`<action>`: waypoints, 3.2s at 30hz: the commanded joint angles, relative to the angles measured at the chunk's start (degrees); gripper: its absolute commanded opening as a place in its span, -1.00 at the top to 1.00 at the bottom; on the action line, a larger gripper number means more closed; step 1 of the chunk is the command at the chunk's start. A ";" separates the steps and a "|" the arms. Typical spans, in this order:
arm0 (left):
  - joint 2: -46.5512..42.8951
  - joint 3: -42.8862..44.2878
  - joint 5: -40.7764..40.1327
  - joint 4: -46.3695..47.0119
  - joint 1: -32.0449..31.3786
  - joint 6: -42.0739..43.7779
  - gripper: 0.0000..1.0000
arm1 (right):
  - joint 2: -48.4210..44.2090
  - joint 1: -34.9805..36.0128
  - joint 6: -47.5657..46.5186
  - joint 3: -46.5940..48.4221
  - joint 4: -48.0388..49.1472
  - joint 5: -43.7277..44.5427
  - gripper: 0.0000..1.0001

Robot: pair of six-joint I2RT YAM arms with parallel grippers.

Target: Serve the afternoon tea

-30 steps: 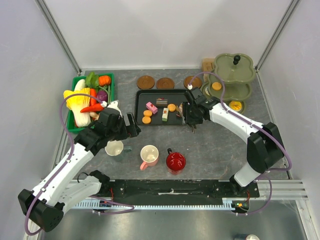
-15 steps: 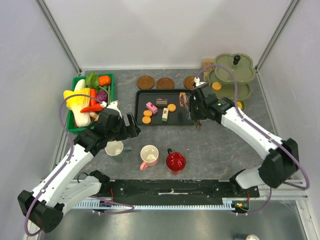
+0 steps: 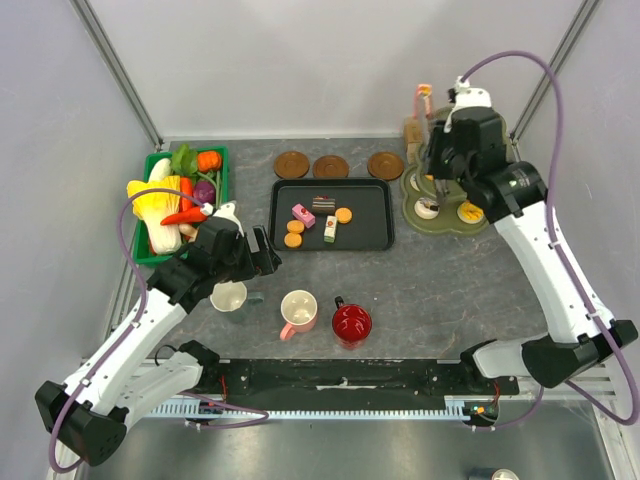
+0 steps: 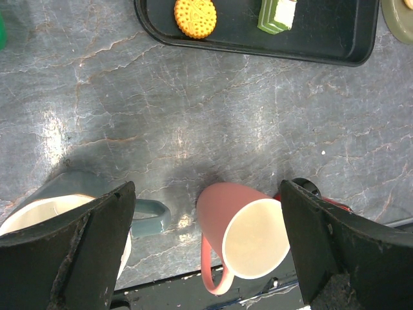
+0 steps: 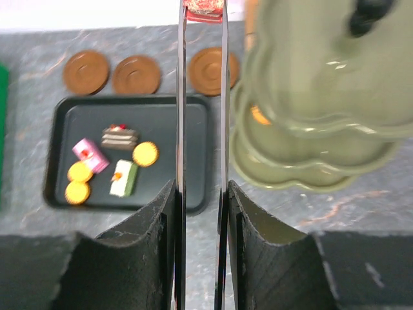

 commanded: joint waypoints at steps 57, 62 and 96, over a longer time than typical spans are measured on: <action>-1.98 1.52 -3.50 -1.46 -0.10 -2.29 -0.97 | -4.14 0.21 -20.59 -12.12 2.75 -25.46 -0.08; -2.16 1.87 -3.68 -2.69 -0.01 -3.17 -0.97 | 0.70 2.61 -27.88 -18.72 2.05 -21.21 -0.08; -0.05 2.05 -6.05 -2.96 -0.01 -2.12 -0.97 | 30.41 2.78 -42.31 -7.04 0.21 -14.54 -0.22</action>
